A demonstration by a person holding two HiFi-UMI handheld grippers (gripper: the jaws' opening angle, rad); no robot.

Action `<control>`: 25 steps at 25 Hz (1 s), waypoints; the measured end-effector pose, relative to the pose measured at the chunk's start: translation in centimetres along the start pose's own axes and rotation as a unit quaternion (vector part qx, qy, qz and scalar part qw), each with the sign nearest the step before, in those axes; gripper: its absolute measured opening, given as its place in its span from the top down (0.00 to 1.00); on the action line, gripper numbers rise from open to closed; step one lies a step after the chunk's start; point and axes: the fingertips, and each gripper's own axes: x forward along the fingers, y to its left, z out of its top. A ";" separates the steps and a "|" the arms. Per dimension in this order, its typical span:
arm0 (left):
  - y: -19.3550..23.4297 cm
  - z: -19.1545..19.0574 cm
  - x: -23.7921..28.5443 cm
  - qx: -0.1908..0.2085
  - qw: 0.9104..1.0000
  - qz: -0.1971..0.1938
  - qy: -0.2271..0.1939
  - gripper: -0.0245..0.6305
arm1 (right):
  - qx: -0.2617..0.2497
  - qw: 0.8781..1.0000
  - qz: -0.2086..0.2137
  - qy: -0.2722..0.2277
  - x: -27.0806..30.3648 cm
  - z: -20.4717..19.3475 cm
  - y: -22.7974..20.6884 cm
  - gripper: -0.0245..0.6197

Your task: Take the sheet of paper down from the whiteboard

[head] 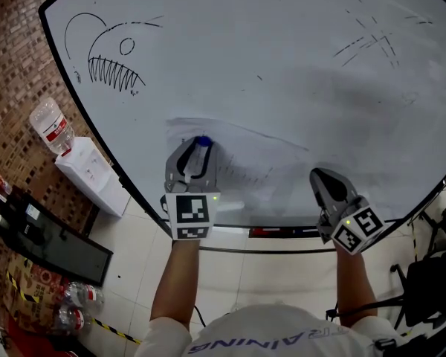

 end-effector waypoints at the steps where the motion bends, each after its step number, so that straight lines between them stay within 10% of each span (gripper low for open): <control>1: 0.0 -0.1 -0.1 0.001 1.000 0.002 0.001 0.76 | 0.000 1.000 0.000 0.000 0.0 0.0 -0.1 0.96; 10: 0.1 -0.4 -0.1 -0.006 1.000 0.001 -0.001 0.76 | 0.019 1.000 0.003 0.019 0.8 -1.9 0.2 0.96; 15: 0.1 -0.4 -0.1 -0.011 1.000 -0.005 -0.002 0.76 | 0.029 0.998 0.014 0.059 2.4 -4.4 0.9 0.71; 25: 0.0 -0.4 0.0 -0.022 1.000 -0.010 -0.004 0.76 | 0.036 0.997 0.023 0.058 5.1 -4.7 1.5 0.86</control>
